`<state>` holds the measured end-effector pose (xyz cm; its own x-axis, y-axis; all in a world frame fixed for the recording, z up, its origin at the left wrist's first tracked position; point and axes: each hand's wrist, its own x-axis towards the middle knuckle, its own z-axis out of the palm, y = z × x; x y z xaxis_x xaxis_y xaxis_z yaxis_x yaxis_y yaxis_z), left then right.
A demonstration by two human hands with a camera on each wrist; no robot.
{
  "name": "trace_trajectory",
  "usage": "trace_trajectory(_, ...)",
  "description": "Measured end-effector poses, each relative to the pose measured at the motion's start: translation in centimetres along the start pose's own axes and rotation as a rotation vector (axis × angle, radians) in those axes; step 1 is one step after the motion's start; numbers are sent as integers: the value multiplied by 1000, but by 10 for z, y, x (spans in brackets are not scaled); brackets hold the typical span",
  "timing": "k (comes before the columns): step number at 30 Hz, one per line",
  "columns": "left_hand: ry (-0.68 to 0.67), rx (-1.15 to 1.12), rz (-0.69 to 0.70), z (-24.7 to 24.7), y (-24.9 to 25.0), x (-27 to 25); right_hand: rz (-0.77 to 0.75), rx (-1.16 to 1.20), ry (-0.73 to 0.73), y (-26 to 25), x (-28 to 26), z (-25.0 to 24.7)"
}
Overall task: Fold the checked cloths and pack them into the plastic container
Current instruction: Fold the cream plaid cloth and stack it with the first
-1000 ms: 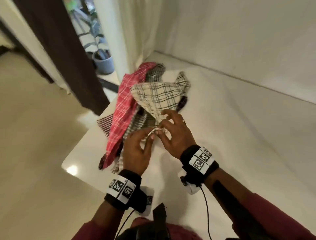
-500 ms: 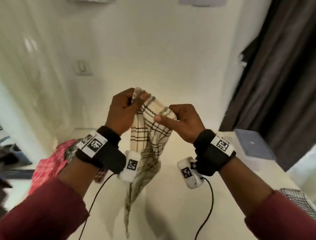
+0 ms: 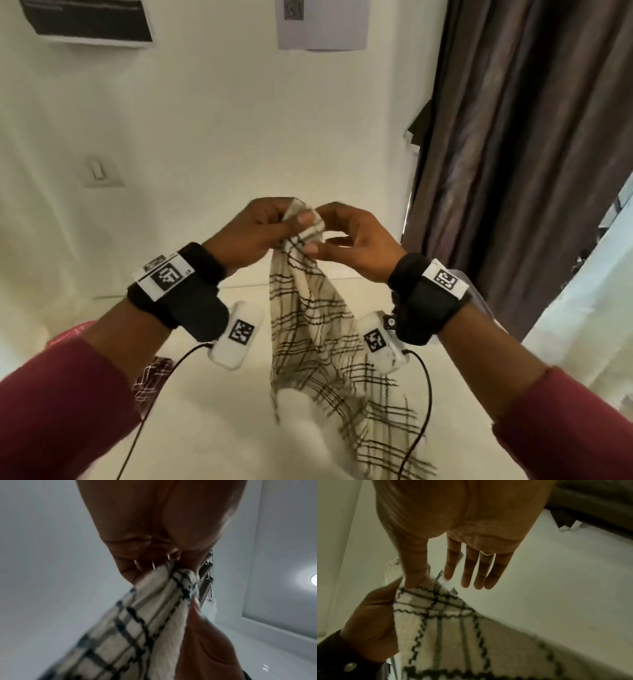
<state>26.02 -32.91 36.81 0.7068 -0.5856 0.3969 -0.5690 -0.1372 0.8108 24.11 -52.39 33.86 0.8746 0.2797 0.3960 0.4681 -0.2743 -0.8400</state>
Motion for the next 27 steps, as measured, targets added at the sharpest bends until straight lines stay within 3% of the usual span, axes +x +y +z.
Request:
trace_trajectory(3,-52,15,22,-2,17,10,-41,214,-18,-7,4,12)
trace_trajectory(8,49,118,70,-30,16,21,9,499,94,-6,16,5)
trace_trajectory(11,188,137,90,-48,7,24,97,636,99,-2,18,2)
trace_trajectory(14,372,74,47,-75,-15,24,159,430,28,11,12,-3)
trace_trajectory(19,411,93,-74,-95,-63,20,294,-161,-343,48,2,-6)
trace_trajectory(21,452,289,-142,-106,-84,19,409,-467,-358,72,8,-12)
trace_trajectory(23,475,528,-340,-122,-108,19,538,-773,-357,93,19,-21)
trace_trajectory(25,512,673,-596,-130,-127,20,547,-962,-304,104,32,-33)
trace_trajectory(27,540,672,-713,-126,-134,25,471,-1022,-143,105,48,-44)
